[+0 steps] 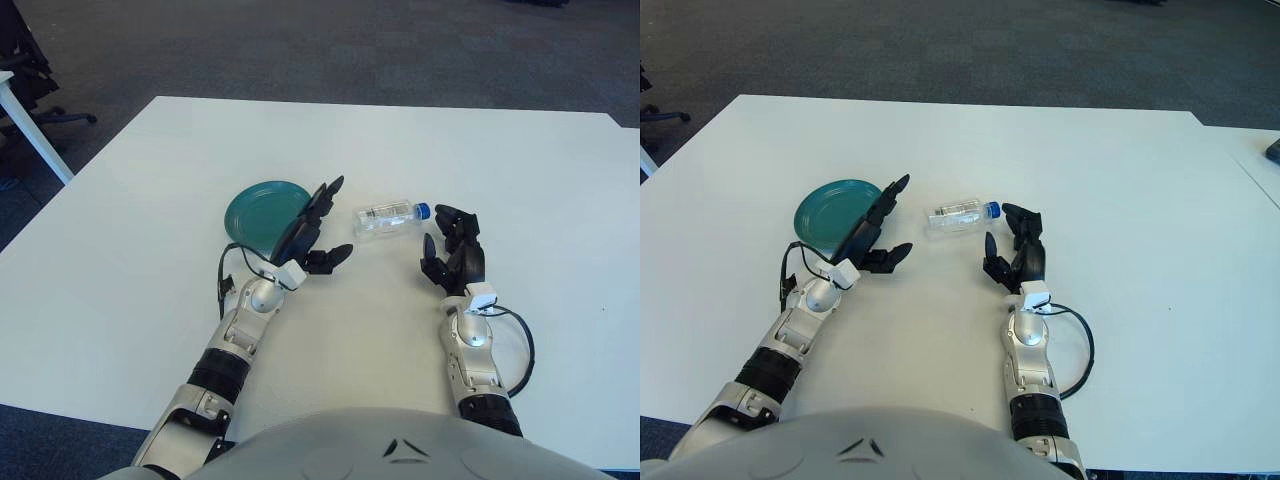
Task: Put the bottle into the plate.
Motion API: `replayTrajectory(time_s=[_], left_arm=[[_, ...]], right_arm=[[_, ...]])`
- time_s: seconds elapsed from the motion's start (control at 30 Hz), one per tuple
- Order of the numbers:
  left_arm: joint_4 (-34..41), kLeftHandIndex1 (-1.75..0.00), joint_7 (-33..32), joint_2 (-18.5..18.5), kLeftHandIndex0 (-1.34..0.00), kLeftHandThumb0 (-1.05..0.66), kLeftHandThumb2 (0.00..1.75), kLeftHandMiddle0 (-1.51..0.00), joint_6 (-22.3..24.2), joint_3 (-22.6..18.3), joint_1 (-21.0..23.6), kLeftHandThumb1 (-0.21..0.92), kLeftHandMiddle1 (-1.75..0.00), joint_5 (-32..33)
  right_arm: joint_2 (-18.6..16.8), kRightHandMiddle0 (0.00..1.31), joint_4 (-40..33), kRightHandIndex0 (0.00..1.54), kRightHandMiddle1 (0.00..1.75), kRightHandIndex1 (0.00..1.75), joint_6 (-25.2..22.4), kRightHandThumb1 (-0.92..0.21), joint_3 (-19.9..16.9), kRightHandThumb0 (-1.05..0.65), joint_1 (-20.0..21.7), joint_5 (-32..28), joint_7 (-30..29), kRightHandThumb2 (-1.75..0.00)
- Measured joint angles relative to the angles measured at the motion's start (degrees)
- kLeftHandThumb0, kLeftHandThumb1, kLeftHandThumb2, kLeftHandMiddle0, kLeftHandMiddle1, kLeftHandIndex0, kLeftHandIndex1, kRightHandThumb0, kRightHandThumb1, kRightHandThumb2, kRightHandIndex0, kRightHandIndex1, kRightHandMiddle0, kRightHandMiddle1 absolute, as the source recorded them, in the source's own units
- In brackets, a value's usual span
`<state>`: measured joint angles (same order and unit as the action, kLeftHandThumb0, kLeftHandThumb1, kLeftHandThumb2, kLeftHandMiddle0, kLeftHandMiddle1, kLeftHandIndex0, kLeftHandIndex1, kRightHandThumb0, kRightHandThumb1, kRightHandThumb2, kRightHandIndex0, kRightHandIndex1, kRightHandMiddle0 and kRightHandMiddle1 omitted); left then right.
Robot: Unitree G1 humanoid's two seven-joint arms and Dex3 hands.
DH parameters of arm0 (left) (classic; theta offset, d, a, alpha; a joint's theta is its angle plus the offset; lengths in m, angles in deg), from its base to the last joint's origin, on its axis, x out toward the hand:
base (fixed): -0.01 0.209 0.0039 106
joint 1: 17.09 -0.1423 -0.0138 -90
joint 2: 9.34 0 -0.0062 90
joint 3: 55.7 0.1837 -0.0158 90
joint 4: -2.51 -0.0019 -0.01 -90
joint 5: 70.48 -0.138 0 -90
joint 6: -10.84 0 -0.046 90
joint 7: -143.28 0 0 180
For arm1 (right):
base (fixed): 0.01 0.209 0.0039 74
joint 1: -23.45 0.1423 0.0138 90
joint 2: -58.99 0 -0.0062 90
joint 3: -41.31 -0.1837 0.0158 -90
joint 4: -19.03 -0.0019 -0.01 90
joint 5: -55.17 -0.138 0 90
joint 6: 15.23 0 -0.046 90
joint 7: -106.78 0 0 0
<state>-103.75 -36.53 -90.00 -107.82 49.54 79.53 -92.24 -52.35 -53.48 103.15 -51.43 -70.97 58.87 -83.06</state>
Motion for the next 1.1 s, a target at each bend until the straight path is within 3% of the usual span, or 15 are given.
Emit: replayTrajectory(time_s=[0.43, 0.67, 0.8, 0.93, 1.1], left_arm=[[2.3, -0.06, 1.5, -1.2, 0.00, -1.05, 0.46, 0.00, 2.0, 0.7, 0.4, 0.92, 0.00, -1.1], [2.0, -0.12, 1.4, -0.9, -0.01, -1.05, 0.46, -0.01, 1.7, 0.8, 0.5, 0.92, 0.00, -1.0], [0.0, -0.29, 1.4, 0.7, 0.00, -1.05, 0.41, -0.05, -0.6, 0.7, 0.2, 0.92, -0.01, 2.5], [-3.0, -0.45, 0.7, 3.0, 0.00, -1.04, 0.38, -0.10, -3.8, 0.7, -0.5, 0.92, -0.02, 5.5], [-6.5, -0.56, 0.6, 6.4, 0.00, -1.01, 0.31, -0.16, -7.4, 1.2, -1.6, 0.92, -0.04, 8.6]], right_arm=[[0.4, 0.00, 2.7, 0.34, 1.12, 0.50, 0.3, -0.85, 0.1, -0.55, 2.4, 0.4, -1.5, -0.56], [1.8, 0.00, 2.4, 0.32, 1.05, 0.48, -0.5, -0.85, -0.2, -0.59, 2.7, 2.1, -2.4, -0.53], [3.2, 0.00, 2.1, 0.33, 0.97, 0.44, -0.4, -0.90, -0.1, -0.65, 2.8, 5.1, -4.6, -0.43], [6.4, 0.00, 1.6, 0.30, 0.87, 0.38, -0.2, -0.92, 0.1, -0.74, 3.0, 11.8, -8.4, -0.39], [13.6, 0.00, 1.6, 0.25, 0.73, 0.25, 0.1, -0.92, 0.5, -0.91, 3.0, 20.9, -11.6, -0.46]])
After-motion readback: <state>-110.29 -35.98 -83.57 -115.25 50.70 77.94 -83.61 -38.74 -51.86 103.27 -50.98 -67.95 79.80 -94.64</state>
